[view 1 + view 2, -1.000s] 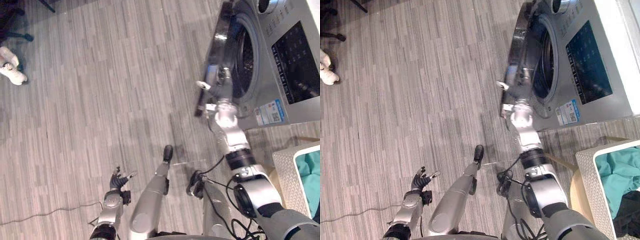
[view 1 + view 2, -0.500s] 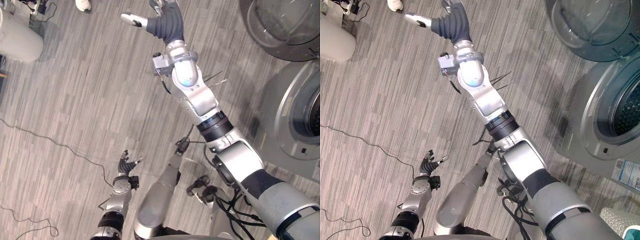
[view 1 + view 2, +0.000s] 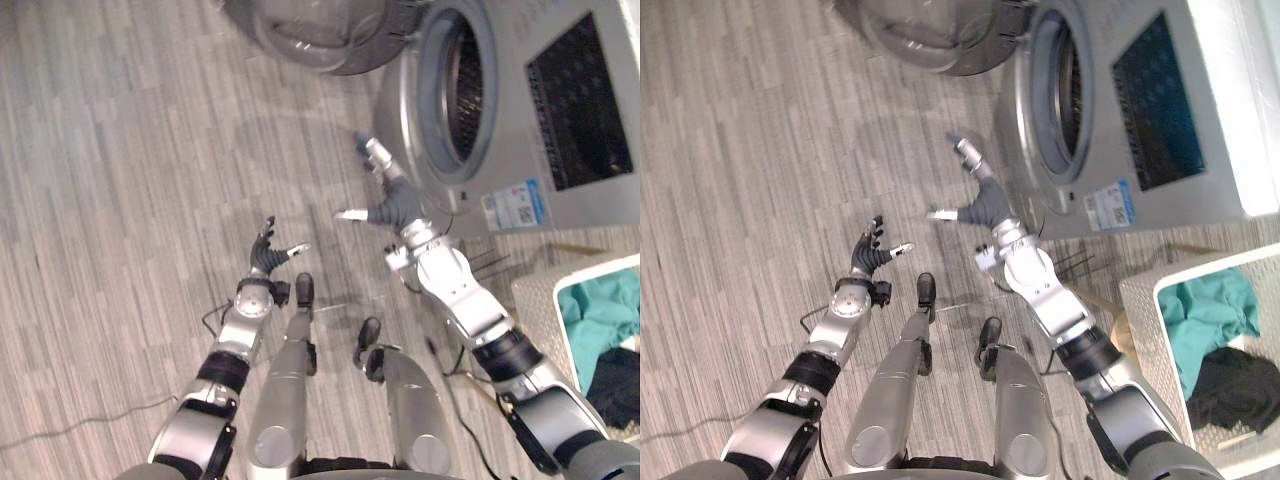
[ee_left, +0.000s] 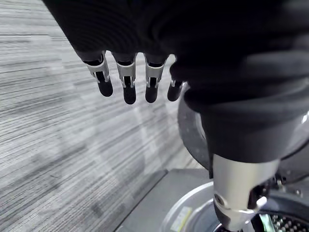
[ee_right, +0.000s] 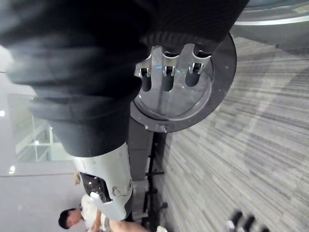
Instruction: Pick up the laundry basket with both hands and put the clothes into the washing machine.
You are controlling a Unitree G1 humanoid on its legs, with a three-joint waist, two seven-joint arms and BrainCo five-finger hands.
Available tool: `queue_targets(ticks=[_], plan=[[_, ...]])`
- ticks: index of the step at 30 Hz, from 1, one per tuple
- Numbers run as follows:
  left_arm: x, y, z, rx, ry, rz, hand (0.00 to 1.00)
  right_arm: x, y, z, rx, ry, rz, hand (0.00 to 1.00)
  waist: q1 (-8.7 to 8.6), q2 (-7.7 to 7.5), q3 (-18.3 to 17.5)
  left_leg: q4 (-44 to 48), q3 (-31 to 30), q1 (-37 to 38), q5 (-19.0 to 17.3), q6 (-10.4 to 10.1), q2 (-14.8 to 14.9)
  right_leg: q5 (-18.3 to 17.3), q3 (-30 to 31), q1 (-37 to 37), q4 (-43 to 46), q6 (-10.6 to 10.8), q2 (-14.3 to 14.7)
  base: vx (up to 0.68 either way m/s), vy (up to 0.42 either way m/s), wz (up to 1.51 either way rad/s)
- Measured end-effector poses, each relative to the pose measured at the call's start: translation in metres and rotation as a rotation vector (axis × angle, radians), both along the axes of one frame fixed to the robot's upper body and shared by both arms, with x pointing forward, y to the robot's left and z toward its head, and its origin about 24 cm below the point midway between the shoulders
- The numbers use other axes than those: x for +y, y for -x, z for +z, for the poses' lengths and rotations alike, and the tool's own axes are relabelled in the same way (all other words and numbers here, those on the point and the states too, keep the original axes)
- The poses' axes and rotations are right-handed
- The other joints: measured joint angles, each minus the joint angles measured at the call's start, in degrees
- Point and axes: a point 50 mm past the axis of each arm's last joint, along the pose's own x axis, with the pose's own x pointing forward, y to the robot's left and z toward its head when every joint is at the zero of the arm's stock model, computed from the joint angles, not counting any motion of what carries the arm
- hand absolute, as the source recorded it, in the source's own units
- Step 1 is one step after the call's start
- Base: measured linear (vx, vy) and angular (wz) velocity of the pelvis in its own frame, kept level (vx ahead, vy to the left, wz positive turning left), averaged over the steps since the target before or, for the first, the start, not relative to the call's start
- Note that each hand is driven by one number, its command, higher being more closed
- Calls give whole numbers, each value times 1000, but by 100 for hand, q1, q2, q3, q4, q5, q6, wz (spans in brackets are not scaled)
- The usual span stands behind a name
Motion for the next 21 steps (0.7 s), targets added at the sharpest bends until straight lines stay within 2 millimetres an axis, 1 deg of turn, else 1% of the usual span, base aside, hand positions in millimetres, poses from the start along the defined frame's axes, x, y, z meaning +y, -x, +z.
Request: queue_targets(ticks=[1, 2, 3, 4, 5, 6, 7, 8, 10, 11, 12, 14, 15, 17, 21], plan=[[10, -11, 16, -25, -38, 24, 0, -2, 4, -1, 1, -6, 10, 0, -19, -41, -8, 2, 106, -52, 0, 0, 22, 30, 123, -151, 48, 18, 16, -28, -30, -41], [22, -23, 36, -61, -80, 55, 0, -6, 7, -2, -4, -19, 7, 0, -88, -50, -9, 1, 140, -156, 19, 10, 22, 48, 190, -287, 86, -9, 40, -28, -32, -37], [30, -28, 49, -85, -102, 75, 0, -9, 7, -1, -7, -33, -2, 0, -162, -68, -9, -1, 156, -213, 28, 10, 35, 49, 229, -382, 120, -11, 41, -32, -46, -31], [46, -37, 75, -136, -136, 119, 0, -14, 9, -1, -12, -58, -22, 0, -217, -151, 4, -1, 260, -309, 37, 22, 37, 53, 324, -569, 178, -16, 44, -23, -36, -30], [59, -41, 95, -173, -159, 162, 0, -20, 10, -2, -10, -80, -40, 0, -273, -192, 1, -1, 328, -392, 44, 31, 54, 73, 389, -694, 208, -27, 55, -23, -41, -47], [71, -43, 119, -226, -177, 206, 0, -28, 14, -1, -17, -113, -69, 0, -301, -229, 3, -3, 444, -493, 47, 37, 93, 144, 470, -860, 224, 21, 73, -11, -22, -48], [75, -44, 134, -266, -182, 226, 0, -34, 20, 1, -33, -138, -85, 0, -300, -231, 3, -1, 528, -570, 47, 37, 125, 213, 545, -962, 206, 69, 103, 4, -3, -58], [81, -45, 152, -310, -174, 245, 0, -40, 31, 6, -63, -170, -96, 0, -313, -237, 2, -1, 632, -663, 46, 38, 153, 299, 636, -1090, 168, 80, 137, 15, 20, -53], [76, -46, 151, -310, -162, 235, 0, -46, 44, 11, -105, -208, -97, 0, -322, -255, 11, 12, 762, -743, 45, 39, 182, 372, 750, -1199, 117, 129, 162, 18, 23, -42], [79, -46, 154, -310, -148, 251, 0, -43, 54, 20, -154, -232, -70, 0, -410, -301, 31, 23, 815, -818, 45, 39, 213, 433, 761, -1297, 107, 149, 182, 5, 12, -32], [88, -44, 164, -337, -104, 294, 0, -40, 62, 29, -205, -266, -43, 0, -510, -411, 89, 53, 858, -881, 44, 39, 250, 465, 768, -1356, 71, 122, 209, -5, 3, -28], [98, -41, 178, -382, -47, 367, 0, -41, 74, 37, -265, -309, -24, 0, -553, -534, 143, 92, 887, -998, 41, 37, 321, 513, 767, -1439, -11, 82, 270, -21, -18, -19], [103, -40, 181, -394, -29, 385, 0, -43, 77, 38, -279, -329, -28, 0, -580, -563, 159, 92, 892, -1060, 41, 37, 341, 523, 755, -1505, -11, 70, 285, -19, -21, -11], [108, -38, 182, -389, -10, 405, 0, -45, 78, 36, -272, -334, -39, 0, -577, -609, 190, 92, 945, -1101, 41, 37, 356, 540, 761, -1565, -21, 42, 291, 4, -11, -11], [116, -34, 188, -419, 27, 433, 0, -49, 81, 28, -238, -330, -66, 0, -580, -612, 191, 92, 974, -1155, 41, 37, 355, 556, 751, -1602, -61, 16, 285, 29, 1, -3]])
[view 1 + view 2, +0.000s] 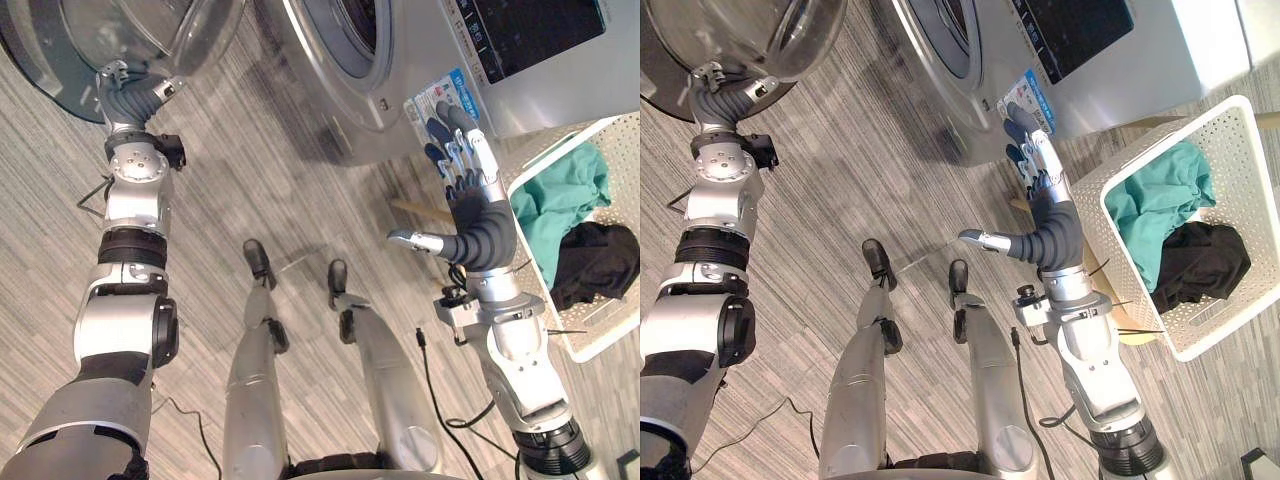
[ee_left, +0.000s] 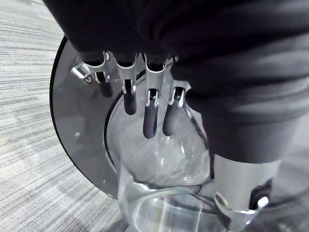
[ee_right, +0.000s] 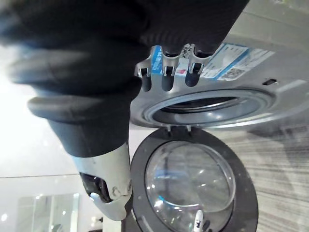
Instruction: Pick up the laundry basket with both hands and put the clothes into the washing machine.
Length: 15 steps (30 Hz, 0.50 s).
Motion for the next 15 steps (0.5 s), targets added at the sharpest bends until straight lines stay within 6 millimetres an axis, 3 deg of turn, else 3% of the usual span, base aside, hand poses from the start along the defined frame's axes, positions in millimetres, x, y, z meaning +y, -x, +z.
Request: queue_targets(ticks=[4, 6, 8, 13, 15], plan=[[-1, 3, 4, -34, -12, 13, 0, -1, 2, -4, 20, -27, -16, 0, 36, 5, 3, 5, -44, 39, 1, 0, 0, 0, -52, 57, 7, 0, -6, 44, -14, 6], [-7, 6, -7, -31, -10, -6, 0, 0, 3, -5, 26, -55, -19, 0, 53, 9, 6, 5, -72, 198, 1, 0, -20, -1, -96, 225, 13, 0, -34, 50, -20, 10], [-22, 9, -40, 10, -5, -53, 0, -1, 3, -8, 34, -77, -49, 0, 107, 22, 13, 4, -113, 527, -1, -2, -46, -6, -188, 577, 9, 0, -82, 52, -24, 16], [-70, 44, -146, 189, 85, -192, 0, -18, 3, -26, 120, -59, -199, 0, 217, 85, -21, 9, -223, 1225, -170, 42, -170, -210, -352, 1343, 23, 49, -228, 29, -17, 23], [-95, 74, -211, 366, 182, -252, 0, -28, -2, -50, 231, -4, -296, 0, 287, 162, -191, 16, -221, 1495, -342, 83, -272, -381, -380, 1636, 30, 46, -332, 0, 31, 16]])
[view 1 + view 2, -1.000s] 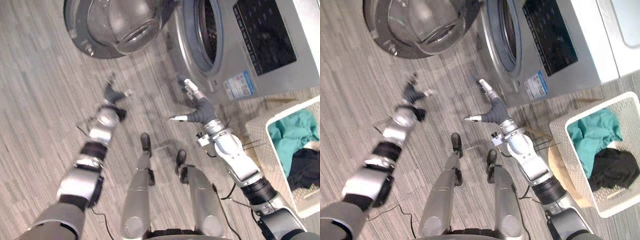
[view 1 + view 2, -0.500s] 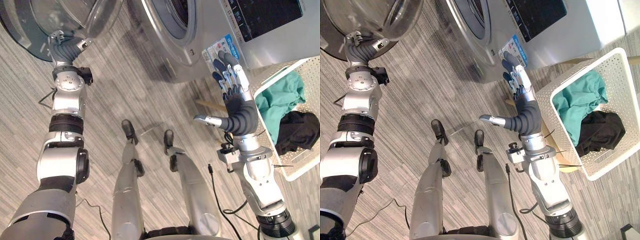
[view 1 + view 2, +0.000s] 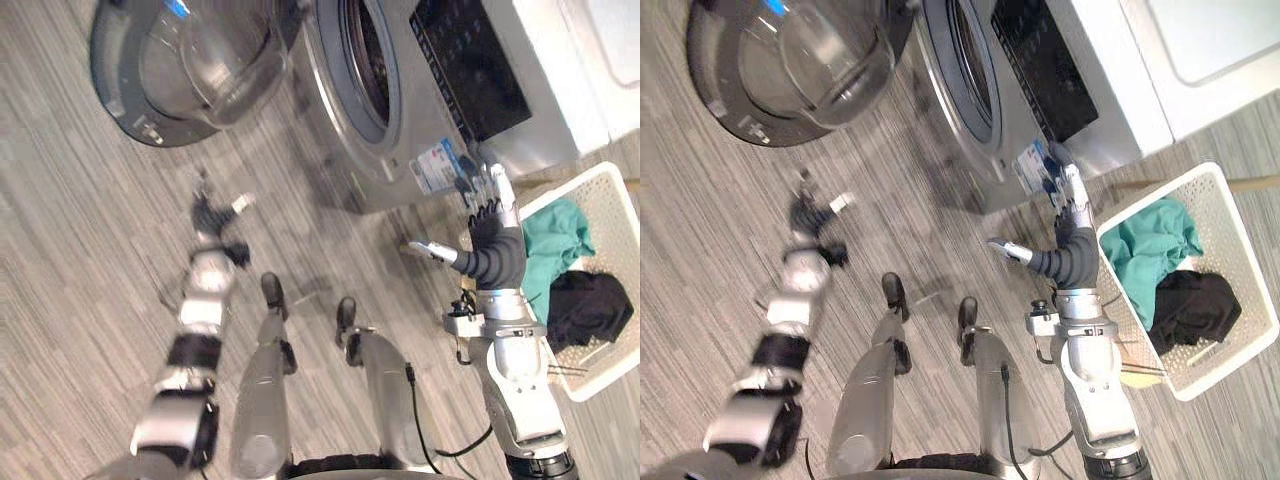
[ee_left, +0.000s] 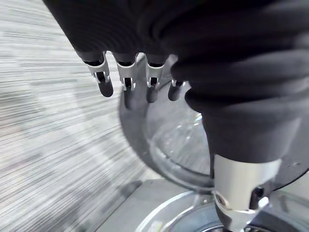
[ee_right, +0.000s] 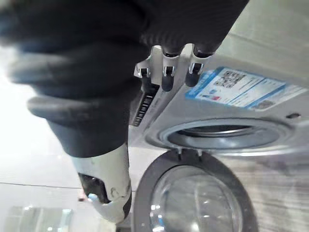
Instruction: Pick up the laundry basket with both hands and put the clothes into the washing machine.
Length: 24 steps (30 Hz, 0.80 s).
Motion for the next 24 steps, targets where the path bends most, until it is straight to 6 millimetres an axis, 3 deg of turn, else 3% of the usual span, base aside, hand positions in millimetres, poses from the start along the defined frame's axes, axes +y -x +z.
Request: queue_targets(ticks=[1, 3, 4, 5, 8, 9, 10, 12, 13, 14, 15, 16, 17, 19, 20, 21, 22, 23, 24], plan=[[-5, 10, -16, 53, 16, -11, 0, -3, -3, -10, 49, 5, -23, 0, 1, 12, -86, 0, 22, 67, -39, 5, -27, -37, 17, 70, -13, -4, -20, 5, 57, 3], [-7, 53, -70, 254, 33, -31, 0, -12, -11, -50, 242, 21, -104, 0, 60, 71, -408, -10, 209, 467, -221, -30, -114, -154, 195, 395, -84, 56, -91, 31, 59, -22], [-5, 64, -83, 311, 27, -32, 0, -16, -12, -60, 292, 34, -127, 0, 56, 121, -485, -21, 250, 605, -261, -23, -128, -162, 253, 504, -163, 61, -92, 24, 58, -38], [-1, 86, -106, 416, 31, -32, 0, -26, -10, -80, 385, 48, -172, 0, 20, 272, -740, -49, 307, 742, -322, -10, -139, -140, 364, 671, -354, 78, -64, 23, 56, -35], [15, 129, -144, 621, 20, -23, 0, -50, -1, -119, 577, 75, -272, 0, -6, 555, -1097, -276, 696, 1206, -319, 29, -81, 221, 849, 1045, -934, 201, 108, 95, 84, -84], [19, 136, -149, 654, 20, -16, 0, -52, 0, -124, 605, 75, -277, 0, -5, 561, -1137, -315, 819, 1313, -340, 21, -61, 296, 994, 1098, -1035, 245, 134, 100, 94, -168], [30, 156, -161, 743, 3, 0, 0, -56, 2, -133, 655, 74, -285, 0, -21, 547, -1220, -291, 1240, 1549, -460, -1, -2, 531, 1419, 1202, -1220, 357, 288, 73, 73, -152], [34, 164, -166, 784, -10, -10, 0, -57, 2, -136, 670, 75, -281, 0, -32, 554, -1244, -232, 1554, 1721, -579, -18, 134, 722, 1488, 1214, -1296, 481, 339, 52, 39, -137], [37, 170, -169, 806, -15, -2, 0, -56, 0, -138, 678, 72, -276, 0, -22, 551, -1251, -184, 1874, 1904, -778, -44, 254, 764, 1128, 1225, -1375, 507, 268, 9, 23, -164], [41, 182, -173, 845, -23, 8, 0, -54, 1, -142, 689, 59, -276, 0, -27, 413, -1356, -4, 2265, 2074, -1086, -109, 249, 655, 76, 1274, -1420, 75, -84, 3, 21, -177], [39, 191, -179, 882, -19, 8, 0, -59, 2, -145, 701, 59, -293, 0, -104, 464, -1454, 237, 2519, 2206, -1365, -255, 381, 609, -934, 1470, -1392, 38, -421, 27, 35, -150], [38, 195, -181, 897, -19, 5, 0, -60, 5, -149, 720, 59, -302, 0, -153, 466, -1525, 366, 2644, 2268, -1477, -325, 445, 610, -1277, 1555, -1397, 37, -533, 122, -18, -148], [37, 204, -184, 931, -32, -5, 0, -63, 10, -158, 759, 71, -318, 0, -161, 529, -1674, 848, 2926, 2325, -1797, -487, 721, 637, -1489, 1678, -1445, 70, -519, 148, -42, -126], [37, 208, -187, 951, -31, -5, 0, -65, 19, -164, 787, 88, -334, 0, -185, 629, -1751, 1604, 3128, 2351, -2001, -626, 1127, 634, -1226, 1761, -1530, 98, -313, 186, -89, -115], [39, 210, -187, 963, -41, -4, 0, -66, 24, -168, 811, 92, -338, 0, -133, 632, -1754, 2644, 2977, 2204, -2061, -622, 1614, 600, -1011, 1888, -1544, 69, -118, 261, -177, -124], [38, 213, -188, 969, -36, -6, 0, -69, 27, -169, 817, 97, -348, 0, -129, 662, -1749, 3655, 2592, 1961, -1911, -376, 2030, 579, -841, 2016, -1525, 60, 33, 217, -148, -110], [36, 213, -189, 971, -30, -11, 0, -72, 27, -168, 816, 100, -358, 0, -138, 690, -1741, 4027, 2305, 1830, -1770, -214, 2144, 559, -747, 2087, -1524, 37, 106, 274, -155, -89], [31, 213, -190, 973, -14, -24, 0, -77, 27, -165, 806, 108, -381, 0, -137, 706, -1720, 4701, 1511, 1453, -1441, -216, 2191, 533, -544, 2241, -1550, -19, 174, 243, -33, -80], [30, 209, -189, 961, -10, -30, 0, -82, 26, -162, 793, 112, -404, 0, -69, 679, -1697, 5065, 1005, 1198, -1673, -335, 2036, 530, -349, 2325, -1579, -35, 181, 243, -11, -83]])
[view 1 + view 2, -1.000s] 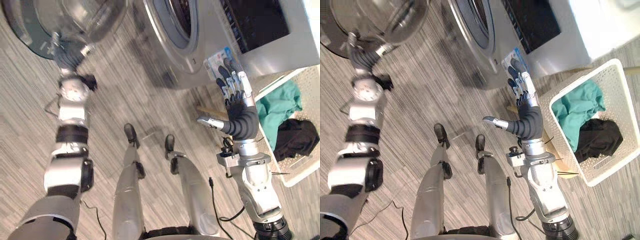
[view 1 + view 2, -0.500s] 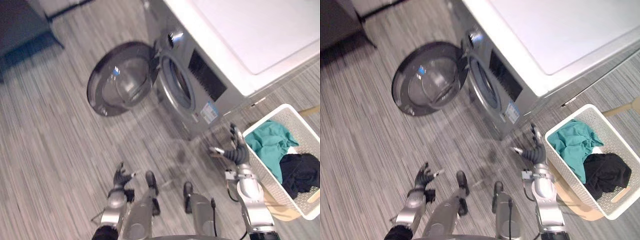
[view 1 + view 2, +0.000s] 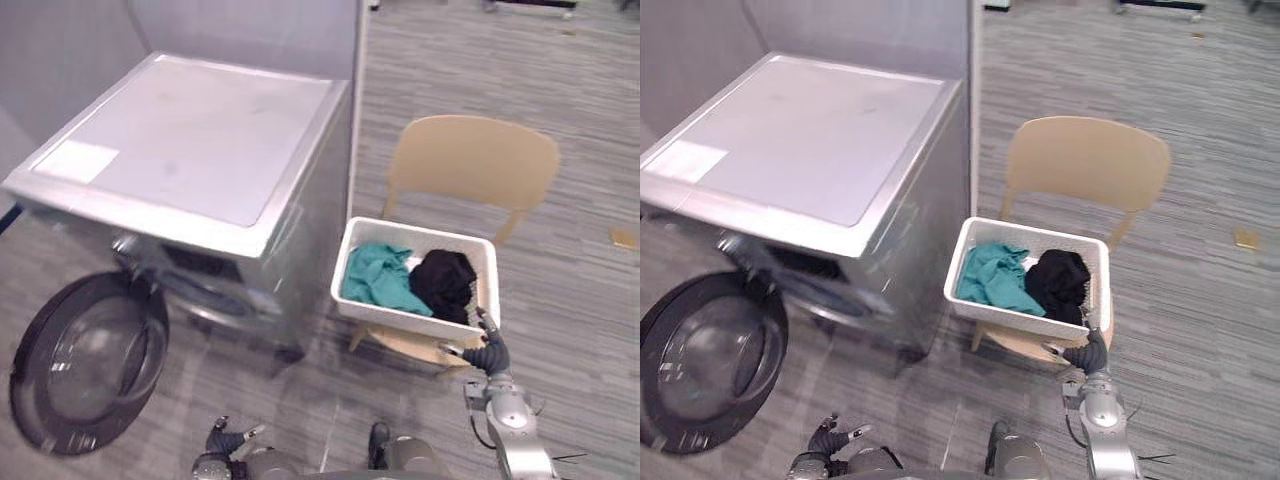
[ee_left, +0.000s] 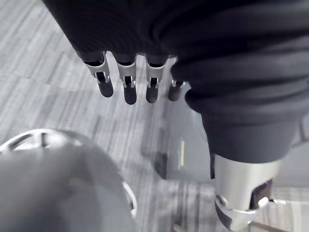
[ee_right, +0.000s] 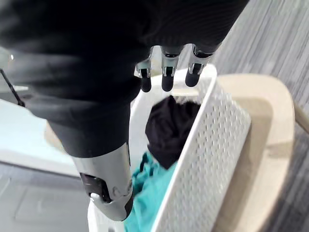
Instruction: Pick up the laundry basket with both hands and put the clothes into the washing machine.
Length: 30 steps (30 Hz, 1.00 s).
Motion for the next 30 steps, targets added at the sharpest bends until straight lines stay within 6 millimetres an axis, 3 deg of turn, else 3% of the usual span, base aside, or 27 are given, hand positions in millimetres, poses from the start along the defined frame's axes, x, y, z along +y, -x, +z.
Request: queue_targets(ticks=[1, 2, 5, 6, 7, 8, 11, 12, 16, 19, 21, 22, 26, 30], plan=[[-1, -2, 0, -1, 2, -2, 0, -3, 0, 1, -1, 6, -10, 0, 64, 1, 1, 43, -174, -85, -169, -56, -110, 1, 121, 37, -19, 0, -26, 245, 31, -87], [-1, -2, 0, -3, 1, -6, 0, -8, -1, 4, -3, 36, -10, 0, 108, -49, 38, -101, -409, -160, -373, -31, -421, 10, 303, 165, -72, 13, -110, 219, 55, -77], [-3, 1, -1, 8, 3, -15, 0, -11, -4, 7, 5, 91, 8, 0, 142, -81, 69, -1660, -869, -111, -413, 16, -1112, 60, 481, 404, -72, 99, -368, 187, 122, -56], [-6, 1, -2, 10, 8, -31, 0, -14, -10, 10, 10, 141, 37, 0, 186, -25, 62, -2786, -1291, 28, -251, -142, -1445, 95, 606, 405, -67, 186, -417, 192, 270, -82], [-11, 2, -3, 9, 21, -36, 0, -20, -16, 15, 16, 210, 66, 0, 235, 159, 49, -3671, -1707, 122, 465, -403, -1570, 101, 724, 402, -106, 340, -344, 166, 270, -85], [-13, 1, -3, 5, 24, -41, 0, -23, -20, 17, 19, 242, 75, 0, 255, 255, 50, -3699, -1753, 128, 603, -88, -1617, 20, 776, 422, -155, 506, -314, 125, 224, -58], [-3, -4, 0, -13, -11, -77, 0, -25, -31, 25, 27, 350, 129, 0, 211, -85, 85, -3979, -1567, 232, 665, 20, -2054, 19, 866, 468, -403, 752, -794, 108, 193, -4], [-2, -3, 0, -11, -12, -80, 0, -26, -33, 27, 28, 366, 144, 0, 218, -92, 87, -4013, -1549, 242, 671, 49, -2108, 45, 871, 470, -438, 793, -846, 64, 130, -1], [-1, -1, 0, -6, -16, -92, 0, -10, -71, 41, 25, 484, 319, 0, 243, -26, 235, -4229, -1423, 201, 756, 208, -2307, 127, 901, 290, -495, 934, -1025, 8, 91, -8], [-4, -10, 2, -29, -17, -116, 0, -3, -102, 62, -14, 582, 379, 0, 261, 180, 472, -4329, -1438, -246, 958, 279, -2303, 217, 881, -224, -441, 987, -1011, -85, 20, 1], [-6, -26, 6, -69, -18, -136, 0, -15, -123, 78, 2, 669, 367, 0, 393, 397, 848, -4599, -1503, -502, 1249, 308, -2312, 360, 837, -520, -452, 1004, -985, -100, 22, 15], [-6, -29, 7, -78, -20, -136, 0, -18, -127, 80, 18, 685, 359, 0, 411, 433, 961, -4661, -1539, -533, 1304, 307, -2315, 363, 793, -557, -448, 1004, -987, -75, 13, 18], [-6, -34, 9, -103, -16, -132, 0, -13, -150, 96, 20, 741, 367, 0, 453, 452, 1282, -4858, -1602, -728, 1504, 323, -2309, 399, 734, -877, -316, 986, -983, -36, 1, 9], [-9, -56, 19, -182, -8, -112, 0, -10, -176, 136, -25, 844, 350, 0, 686, 514, 1540, -5269, -1544, -1013, 1794, 309, -2296, 393, 818, -1605, 119, 976, -991, -56, -4, -9]])
